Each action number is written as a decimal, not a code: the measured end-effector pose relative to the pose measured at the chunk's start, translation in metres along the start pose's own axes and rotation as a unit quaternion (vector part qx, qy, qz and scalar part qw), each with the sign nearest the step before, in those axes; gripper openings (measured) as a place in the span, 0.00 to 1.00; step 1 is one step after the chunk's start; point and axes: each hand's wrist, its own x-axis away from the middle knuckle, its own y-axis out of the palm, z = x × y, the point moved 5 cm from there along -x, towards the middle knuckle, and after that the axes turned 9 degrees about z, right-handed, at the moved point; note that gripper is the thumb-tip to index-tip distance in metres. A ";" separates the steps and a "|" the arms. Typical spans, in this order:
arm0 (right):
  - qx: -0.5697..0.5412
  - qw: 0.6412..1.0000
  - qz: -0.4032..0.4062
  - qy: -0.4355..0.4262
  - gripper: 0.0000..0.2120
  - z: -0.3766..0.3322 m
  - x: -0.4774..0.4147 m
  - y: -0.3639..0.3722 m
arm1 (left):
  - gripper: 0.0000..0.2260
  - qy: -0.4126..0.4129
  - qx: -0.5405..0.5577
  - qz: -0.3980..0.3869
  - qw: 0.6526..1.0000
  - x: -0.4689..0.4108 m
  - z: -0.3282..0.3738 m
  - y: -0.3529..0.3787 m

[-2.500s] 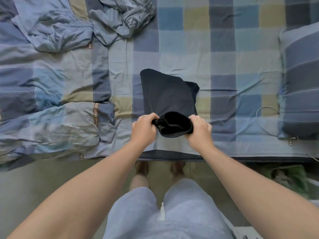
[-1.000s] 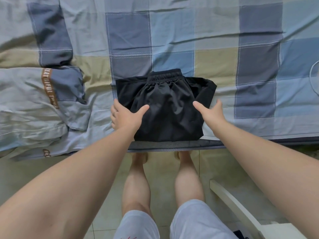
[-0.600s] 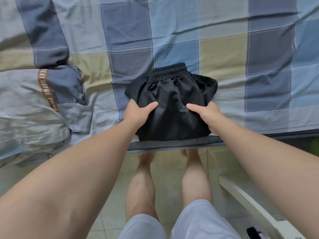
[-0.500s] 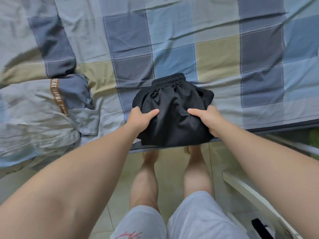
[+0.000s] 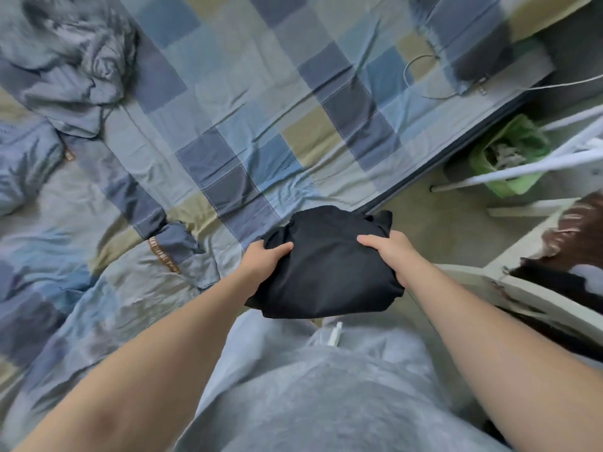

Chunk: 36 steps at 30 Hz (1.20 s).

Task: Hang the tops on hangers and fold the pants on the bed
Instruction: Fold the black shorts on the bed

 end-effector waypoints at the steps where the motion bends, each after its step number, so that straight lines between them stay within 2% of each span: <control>1: -0.026 1.000 0.012 -0.001 0.27 0.004 0.016 -0.012 | 0.22 0.021 -0.007 -0.004 1.000 0.013 0.009 0.000; 4: -0.103 0.993 0.046 -0.013 0.22 0.018 0.061 -0.049 | 0.24 0.076 -0.022 -0.032 0.996 0.051 0.033 0.006; 9: -0.202 0.969 0.135 -0.049 0.20 0.046 0.125 -0.111 | 0.25 0.188 -0.057 -0.076 0.978 0.121 0.079 0.031; 12: -0.255 0.948 0.167 -0.092 0.20 0.064 0.160 -0.153 | 0.21 0.270 -0.076 -0.095 0.955 0.170 0.106 0.054; 19: -0.352 0.872 0.274 -0.200 0.13 0.135 0.245 -0.269 | 0.26 0.433 -0.087 -0.143 0.886 0.296 0.129 0.145; 21: -0.376 0.849 0.293 -0.228 0.11 0.167 0.270 -0.303 | 0.17 0.470 -0.085 -0.161 0.863 0.339 0.122 0.178; 23: -0.391 0.827 0.321 -0.247 0.10 0.206 0.294 -0.337 | 0.12 0.510 -0.081 -0.173 0.839 0.382 0.110 0.214; 26: -0.409 0.795 0.357 -0.268 0.13 0.274 0.325 -0.388 | 0.13 0.560 -0.089 -0.204 0.798 0.447 0.083 0.274; 30: -0.447 0.748 0.416 -0.260 0.13 0.373 0.355 -0.448 | 0.13 0.577 -0.106 -0.266 0.765 0.522 0.036 0.359; 36: -0.518 0.679 0.486 -0.184 0.11 0.511 0.387 -0.497 | 0.05 0.596 -0.178 -0.358 0.696 0.618 -0.036 0.471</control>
